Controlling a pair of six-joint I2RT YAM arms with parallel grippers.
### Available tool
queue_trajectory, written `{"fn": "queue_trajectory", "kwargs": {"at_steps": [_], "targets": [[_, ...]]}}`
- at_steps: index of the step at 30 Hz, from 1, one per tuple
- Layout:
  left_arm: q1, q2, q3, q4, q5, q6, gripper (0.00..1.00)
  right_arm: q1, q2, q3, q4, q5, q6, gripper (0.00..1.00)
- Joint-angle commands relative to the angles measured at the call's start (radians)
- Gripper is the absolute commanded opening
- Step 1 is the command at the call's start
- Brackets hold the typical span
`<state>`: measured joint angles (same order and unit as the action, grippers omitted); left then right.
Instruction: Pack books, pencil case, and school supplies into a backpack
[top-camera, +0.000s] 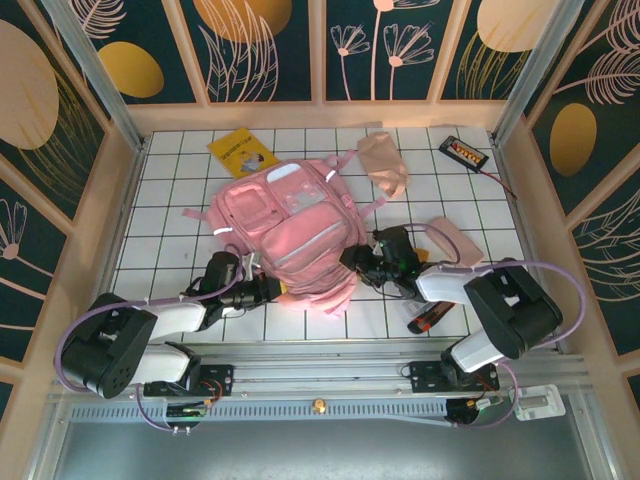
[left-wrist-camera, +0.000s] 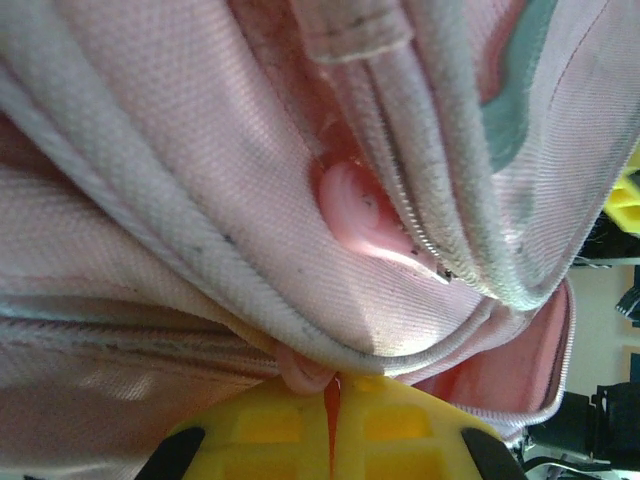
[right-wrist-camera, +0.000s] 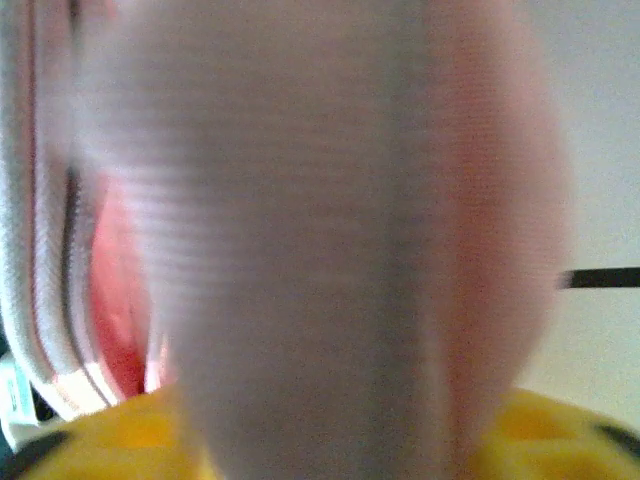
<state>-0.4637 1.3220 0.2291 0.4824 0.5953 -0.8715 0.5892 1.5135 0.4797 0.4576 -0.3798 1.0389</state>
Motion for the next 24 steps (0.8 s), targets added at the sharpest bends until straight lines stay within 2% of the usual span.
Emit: {"fn": "queue_trajectory", "kwargs": {"at_steps": [1, 6, 7, 11, 19, 24], "targets": [[-0.017, -0.043, 0.039, -0.055, 0.022, 0.052, 0.0, 0.029, 0.014, 0.006, 0.119, -0.029, 0.032, 0.0], [-0.01, -0.137, 0.131, -0.437, -0.201, 0.173, 0.0, -0.036, -0.039, 0.046, -0.035, -0.01, -0.074, 0.0], [-0.006, -0.149, 0.159, -0.504, -0.248, 0.197, 0.0, -0.075, -0.05, 0.055, -0.073, -0.014, -0.102, 0.0], [0.006, -0.154, 0.256, -0.679, -0.396, 0.266, 0.0, -0.163, -0.065, 0.089, -0.183, -0.064, -0.19, 0.0], [0.008, -0.067, 0.444, -0.881, -0.765, 0.345, 0.0, -0.229, -0.074, 0.147, -0.312, -0.116, -0.304, 0.0], [0.019, -0.016, 0.507, -0.883, -0.852, 0.376, 0.0, -0.235, -0.076, 0.177, -0.341, -0.15, -0.332, 0.0]]}}
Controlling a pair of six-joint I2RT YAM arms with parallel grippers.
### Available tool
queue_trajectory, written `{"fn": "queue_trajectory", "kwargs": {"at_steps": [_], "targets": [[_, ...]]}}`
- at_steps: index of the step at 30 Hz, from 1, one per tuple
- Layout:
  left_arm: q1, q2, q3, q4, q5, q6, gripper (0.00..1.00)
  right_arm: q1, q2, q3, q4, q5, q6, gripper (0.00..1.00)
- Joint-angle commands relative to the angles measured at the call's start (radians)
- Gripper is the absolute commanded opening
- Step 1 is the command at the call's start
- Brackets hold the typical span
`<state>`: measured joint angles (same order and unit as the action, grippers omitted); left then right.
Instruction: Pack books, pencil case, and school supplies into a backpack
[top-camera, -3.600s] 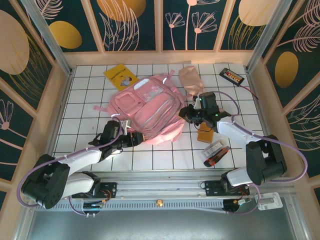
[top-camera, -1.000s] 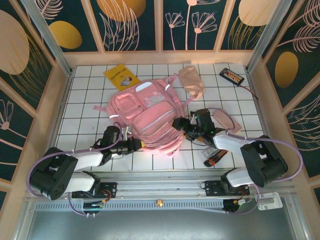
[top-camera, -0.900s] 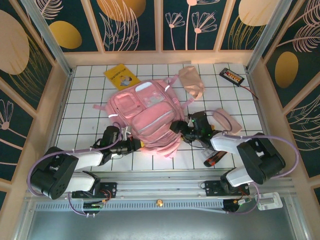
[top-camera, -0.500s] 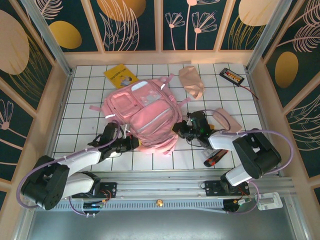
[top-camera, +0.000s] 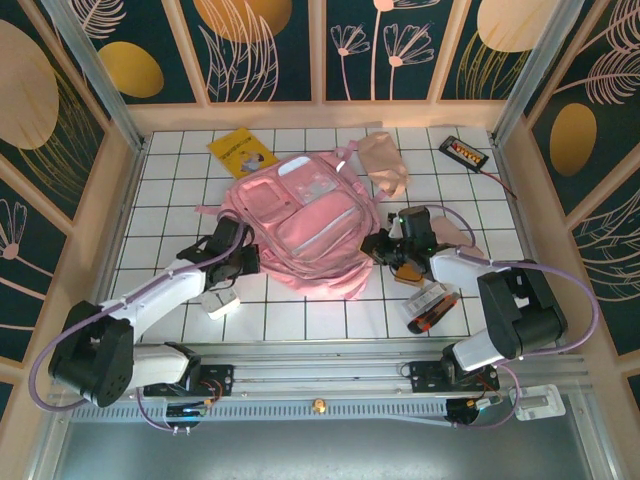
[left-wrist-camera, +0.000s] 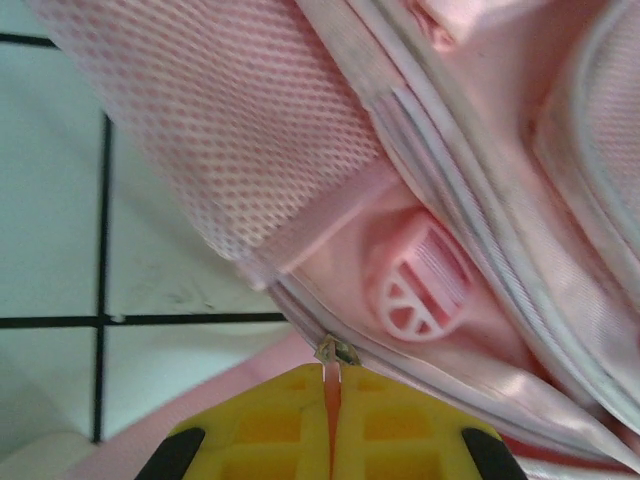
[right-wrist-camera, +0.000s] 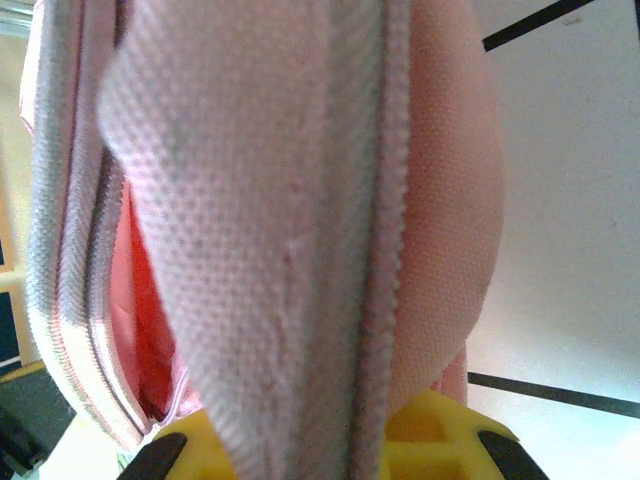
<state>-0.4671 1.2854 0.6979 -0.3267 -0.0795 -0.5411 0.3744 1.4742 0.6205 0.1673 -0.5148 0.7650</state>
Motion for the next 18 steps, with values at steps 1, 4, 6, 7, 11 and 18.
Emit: {"fn": "queue_trajectory", "kwargs": {"at_steps": [1, 4, 6, 7, 11, 18], "targets": [[0.026, 0.027, 0.041, -0.067, -0.182, 0.049, 0.0, -0.021, -0.038, 0.04, -0.052, -0.023, -0.059, 0.0], [0.041, 0.041, 0.033, -0.046, -0.173, 0.055, 0.0, -0.02, -0.051, 0.045, -0.061, -0.037, -0.063, 0.0], [0.057, 0.046, 0.026, -0.046, -0.181, 0.059, 0.0, -0.021, -0.06, 0.049, -0.074, -0.035, -0.069, 0.0], [0.071, 0.048, 0.019, -0.045, -0.184, 0.063, 0.0, -0.021, -0.065, 0.051, -0.081, -0.033, -0.073, 0.0], [0.128, 0.042, 0.005, -0.041, -0.186, 0.086, 0.0, -0.021, -0.074, 0.049, -0.077, -0.039, -0.07, 0.0], [0.142, -0.002, 0.033, -0.052, -0.225, 0.099, 0.23, -0.014, -0.065, 0.042, -0.046, -0.05, -0.045, 0.0]]}}
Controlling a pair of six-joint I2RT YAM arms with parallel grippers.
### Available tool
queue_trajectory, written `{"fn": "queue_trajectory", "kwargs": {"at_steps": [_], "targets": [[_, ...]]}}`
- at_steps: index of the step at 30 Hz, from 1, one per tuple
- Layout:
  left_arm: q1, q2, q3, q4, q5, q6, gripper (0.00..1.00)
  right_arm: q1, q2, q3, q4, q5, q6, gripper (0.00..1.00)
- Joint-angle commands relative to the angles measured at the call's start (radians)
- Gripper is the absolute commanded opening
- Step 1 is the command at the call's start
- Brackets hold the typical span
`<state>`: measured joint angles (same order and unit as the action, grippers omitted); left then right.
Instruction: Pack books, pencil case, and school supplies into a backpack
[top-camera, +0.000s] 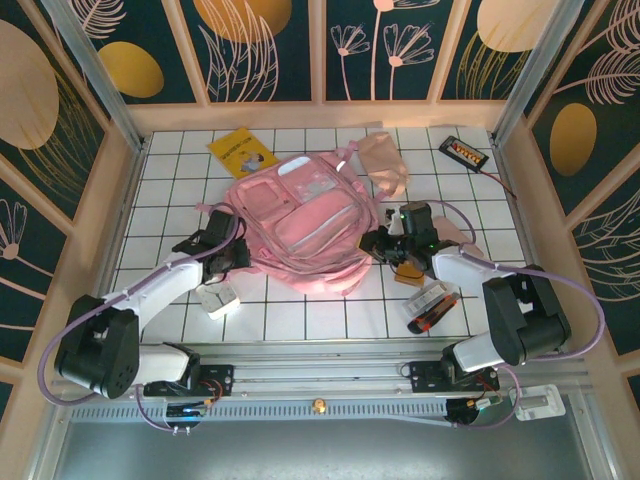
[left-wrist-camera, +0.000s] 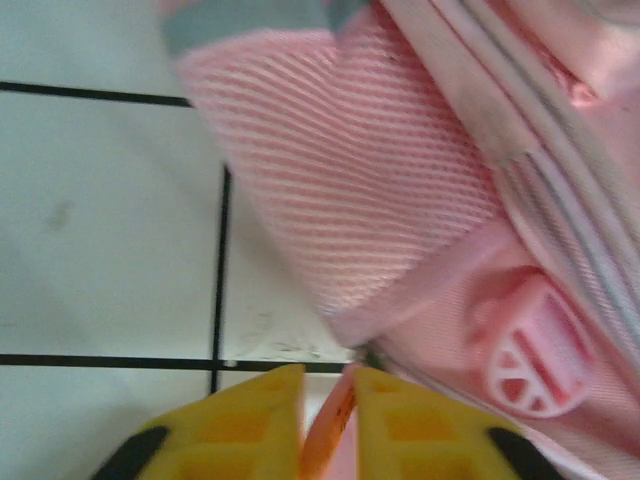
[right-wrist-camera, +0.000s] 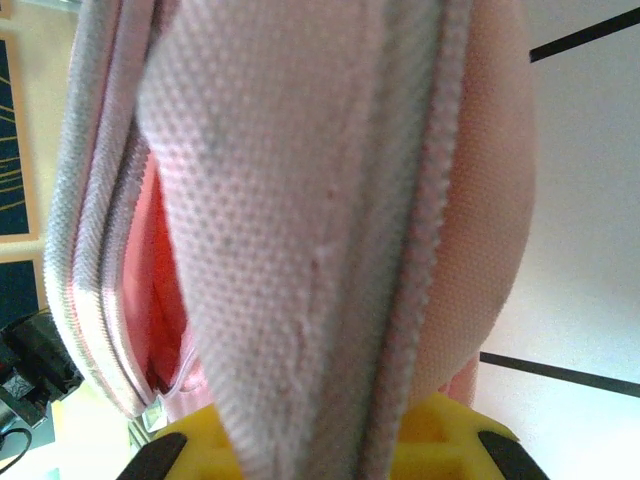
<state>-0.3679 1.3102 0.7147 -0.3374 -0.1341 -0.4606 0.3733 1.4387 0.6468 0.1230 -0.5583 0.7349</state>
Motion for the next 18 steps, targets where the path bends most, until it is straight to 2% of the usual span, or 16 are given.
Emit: {"fn": "queue_trajectory", "kwargs": {"at_steps": [1, 5, 6, 9, 12, 18], "targets": [[0.044, -0.034, 0.015, -0.04, -0.168, 0.018, 0.27, -0.009, -0.029, 0.016, 0.0, -0.006, -0.013, 0.0], [0.045, -0.089, 0.014, -0.032, -0.127, 0.015, 0.55, 0.012, -0.031, 0.012, 0.022, -0.009, 0.004, 0.0], [0.046, -0.115, 0.017, -0.023, -0.095, 0.019, 0.58, 0.022, -0.029, 0.011, 0.029, -0.008, 0.008, 0.0], [0.035, -0.222, 0.026, 0.036, 0.008, 0.046, 0.6, 0.063, -0.022, 0.001, 0.068, -0.003, 0.03, 0.0], [-0.044, -0.287, 0.049, 0.079, 0.027, 0.086, 0.63, 0.12, 0.004, -0.013, 0.115, 0.005, 0.059, 0.0], [-0.13, -0.245, 0.053, 0.113, 0.062, 0.14, 0.69, 0.219, 0.047, -0.05, 0.203, 0.027, 0.115, 0.0]]}}
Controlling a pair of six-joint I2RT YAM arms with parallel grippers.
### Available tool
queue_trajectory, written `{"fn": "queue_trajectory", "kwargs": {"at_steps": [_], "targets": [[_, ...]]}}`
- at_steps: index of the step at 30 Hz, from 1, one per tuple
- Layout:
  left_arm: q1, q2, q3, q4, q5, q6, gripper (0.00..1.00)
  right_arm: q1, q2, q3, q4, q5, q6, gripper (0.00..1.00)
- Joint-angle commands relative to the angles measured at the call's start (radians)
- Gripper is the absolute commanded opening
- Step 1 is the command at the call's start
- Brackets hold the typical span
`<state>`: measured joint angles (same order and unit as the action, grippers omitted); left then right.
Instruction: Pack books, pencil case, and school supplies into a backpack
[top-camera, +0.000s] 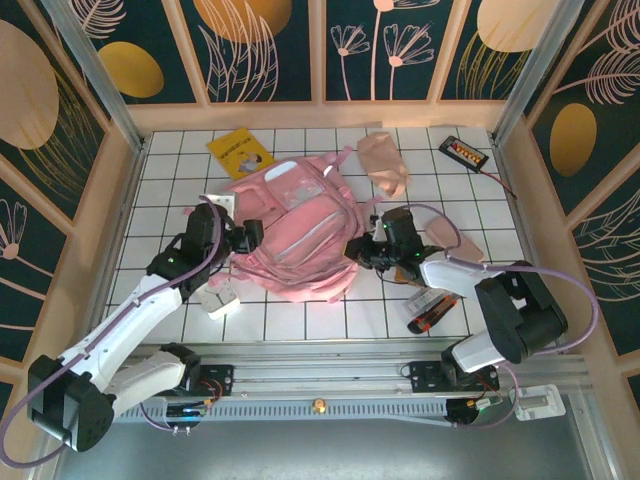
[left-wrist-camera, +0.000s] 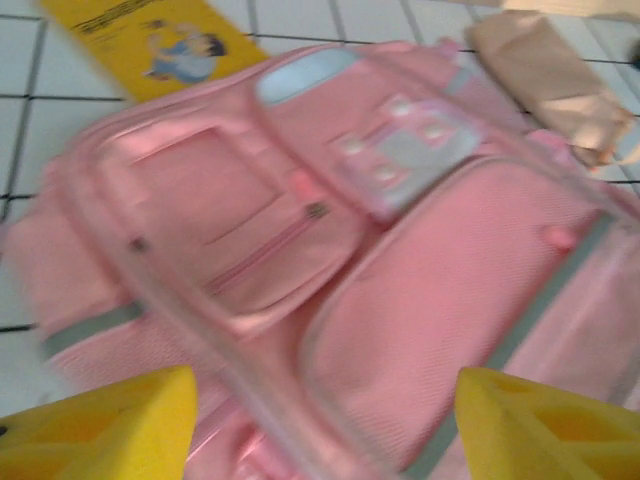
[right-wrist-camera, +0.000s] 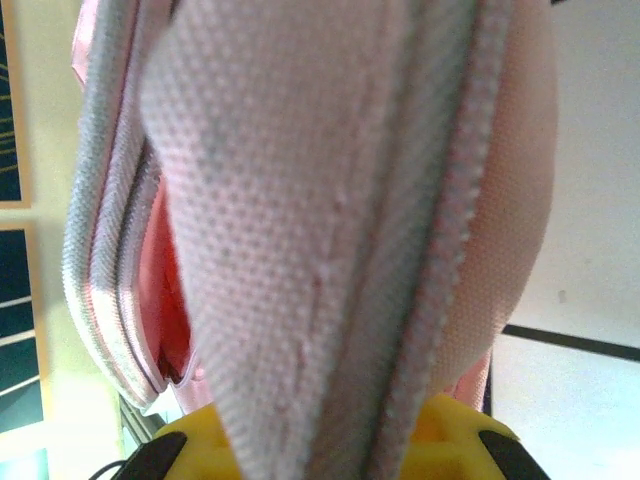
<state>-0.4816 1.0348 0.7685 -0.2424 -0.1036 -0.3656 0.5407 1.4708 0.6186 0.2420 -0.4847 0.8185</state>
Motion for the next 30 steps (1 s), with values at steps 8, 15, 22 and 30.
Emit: {"fn": "queue_trajectory", "kwargs": {"at_steps": [8, 15, 22, 30], "targets": [[0.019, -0.002, -0.012, 0.0, -0.127, -0.101, 0.74, 0.023, -0.135, -0.08, -0.14, 0.098, -0.02, 0.0], [0.142, 0.104, 0.073, 0.043, 0.044, -0.178, 0.74, -0.17, -0.341, -0.131, -0.273, 0.164, -0.054, 0.0], [0.326, 0.281, 0.129, 0.19, 0.308, -0.324, 0.75, -0.235, -0.39, -0.143, -0.316, 0.189, -0.073, 0.01], [0.466, 0.515, 0.194, 0.365, 0.516, -0.479, 0.76, -0.241, -0.599, -0.059, -0.635, 0.377, -0.14, 0.77]]}}
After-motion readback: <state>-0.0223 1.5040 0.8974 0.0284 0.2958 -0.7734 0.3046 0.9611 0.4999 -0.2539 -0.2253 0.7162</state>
